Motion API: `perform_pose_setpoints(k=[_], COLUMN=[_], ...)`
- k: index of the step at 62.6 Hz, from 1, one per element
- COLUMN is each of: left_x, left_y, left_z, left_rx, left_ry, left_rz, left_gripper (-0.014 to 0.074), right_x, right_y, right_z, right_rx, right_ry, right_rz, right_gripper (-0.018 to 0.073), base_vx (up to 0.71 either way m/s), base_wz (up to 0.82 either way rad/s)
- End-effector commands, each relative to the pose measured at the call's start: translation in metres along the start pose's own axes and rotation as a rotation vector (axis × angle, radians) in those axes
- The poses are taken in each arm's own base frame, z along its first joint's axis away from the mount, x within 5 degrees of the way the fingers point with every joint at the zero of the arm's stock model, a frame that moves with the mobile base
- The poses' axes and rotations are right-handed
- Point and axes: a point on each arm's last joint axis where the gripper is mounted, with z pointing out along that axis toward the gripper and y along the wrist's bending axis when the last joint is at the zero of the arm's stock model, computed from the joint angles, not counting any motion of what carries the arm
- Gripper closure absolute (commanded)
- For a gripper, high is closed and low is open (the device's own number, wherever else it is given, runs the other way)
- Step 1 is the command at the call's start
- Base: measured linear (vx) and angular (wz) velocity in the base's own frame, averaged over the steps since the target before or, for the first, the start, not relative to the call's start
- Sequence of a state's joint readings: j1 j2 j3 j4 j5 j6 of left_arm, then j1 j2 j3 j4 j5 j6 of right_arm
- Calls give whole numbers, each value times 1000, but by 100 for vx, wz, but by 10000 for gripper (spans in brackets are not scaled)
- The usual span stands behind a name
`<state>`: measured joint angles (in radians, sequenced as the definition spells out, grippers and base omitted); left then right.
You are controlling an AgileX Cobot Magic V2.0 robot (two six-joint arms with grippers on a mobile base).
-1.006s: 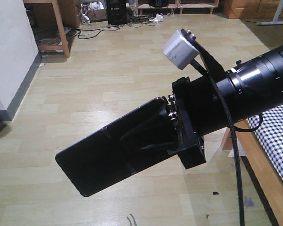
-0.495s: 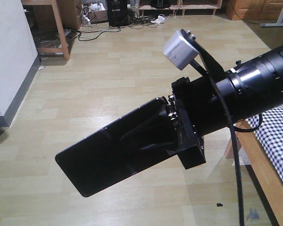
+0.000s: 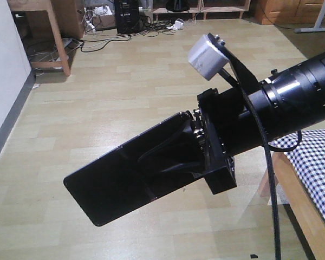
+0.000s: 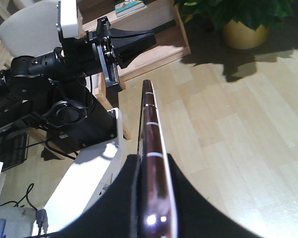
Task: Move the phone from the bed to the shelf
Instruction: 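Hold the phone in the right gripper while the base turns away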
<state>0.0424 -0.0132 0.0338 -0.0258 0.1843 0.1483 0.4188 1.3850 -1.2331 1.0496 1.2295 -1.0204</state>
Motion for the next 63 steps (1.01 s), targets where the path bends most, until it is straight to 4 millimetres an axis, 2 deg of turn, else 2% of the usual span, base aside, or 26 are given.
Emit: perform_pose_setpoints(k=[1, 63], left_x=[-14, -14], left_y=[2, 2], left_z=[-3, -3], left_rx=[-10, -10], left_ry=[-107, -107], left_rz=[-14, -14], left_gripper=[595, 595], right_x=[-11, -12], right_y=[20, 20], right_z=[-11, -11], right_rx=[-71, -68], right_ry=[-66, -74], right_rz=[-30, -28], right_gripper=[561, 561], base_vx=[21, 20], base_wz=[-5, -2])
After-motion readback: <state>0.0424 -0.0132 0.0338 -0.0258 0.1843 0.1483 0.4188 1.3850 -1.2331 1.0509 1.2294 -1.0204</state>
